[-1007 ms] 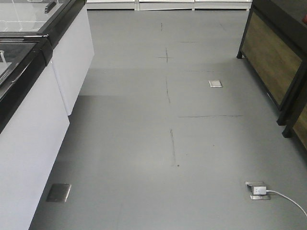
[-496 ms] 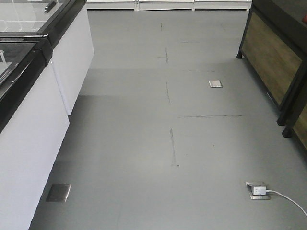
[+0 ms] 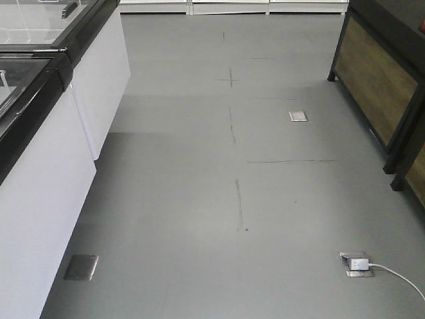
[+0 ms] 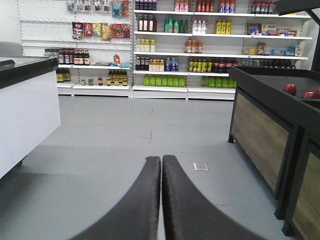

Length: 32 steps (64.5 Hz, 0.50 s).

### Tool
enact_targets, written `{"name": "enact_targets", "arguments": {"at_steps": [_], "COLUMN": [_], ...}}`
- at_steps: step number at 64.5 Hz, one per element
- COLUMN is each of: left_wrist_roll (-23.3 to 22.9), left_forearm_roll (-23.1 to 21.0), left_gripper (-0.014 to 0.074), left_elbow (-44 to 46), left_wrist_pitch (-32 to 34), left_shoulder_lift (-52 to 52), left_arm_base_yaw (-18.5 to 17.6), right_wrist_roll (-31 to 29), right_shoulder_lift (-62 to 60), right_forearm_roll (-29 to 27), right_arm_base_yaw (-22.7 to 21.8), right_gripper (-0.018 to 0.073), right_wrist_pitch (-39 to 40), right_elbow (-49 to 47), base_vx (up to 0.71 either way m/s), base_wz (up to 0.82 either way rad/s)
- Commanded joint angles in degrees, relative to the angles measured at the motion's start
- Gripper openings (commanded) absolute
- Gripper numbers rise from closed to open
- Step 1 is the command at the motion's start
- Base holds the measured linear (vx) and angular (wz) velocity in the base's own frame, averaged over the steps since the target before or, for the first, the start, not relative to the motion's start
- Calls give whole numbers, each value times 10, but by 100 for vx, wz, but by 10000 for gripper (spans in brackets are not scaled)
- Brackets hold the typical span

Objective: Left arm holds basket, right arm returns cookies

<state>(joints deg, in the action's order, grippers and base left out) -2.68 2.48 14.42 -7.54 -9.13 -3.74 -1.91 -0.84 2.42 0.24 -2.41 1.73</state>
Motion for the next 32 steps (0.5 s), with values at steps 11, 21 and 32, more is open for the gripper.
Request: {"name": "enact_targets", "arguments": {"at_steps": [11,21,32], "left_wrist_roll": [-30,-30,-31], "left_forearm_roll": [-1,0,0], "left_gripper": [-6,-6,-6], "left_elbow": [57,57,57], "left_wrist_pitch": [-113,-132,-132], "left_shoulder_lift": [-80,-82,-82], "left_arm_base_yaw": [-3,-3,-3], "right_wrist_roll": [0,0,0], "right_shoulder_lift": [-4,-4,-4], "right_forearm_roll": [3,3,3], "right_arm_base_yaw": [0,0,0], "right_gripper": [-8,-8,-8], "right_wrist_pitch": [42,42,42], "right_elbow": [-1,-1,-1], "base_vx": [0,0,0], "base_wz": [0,0,0]}}
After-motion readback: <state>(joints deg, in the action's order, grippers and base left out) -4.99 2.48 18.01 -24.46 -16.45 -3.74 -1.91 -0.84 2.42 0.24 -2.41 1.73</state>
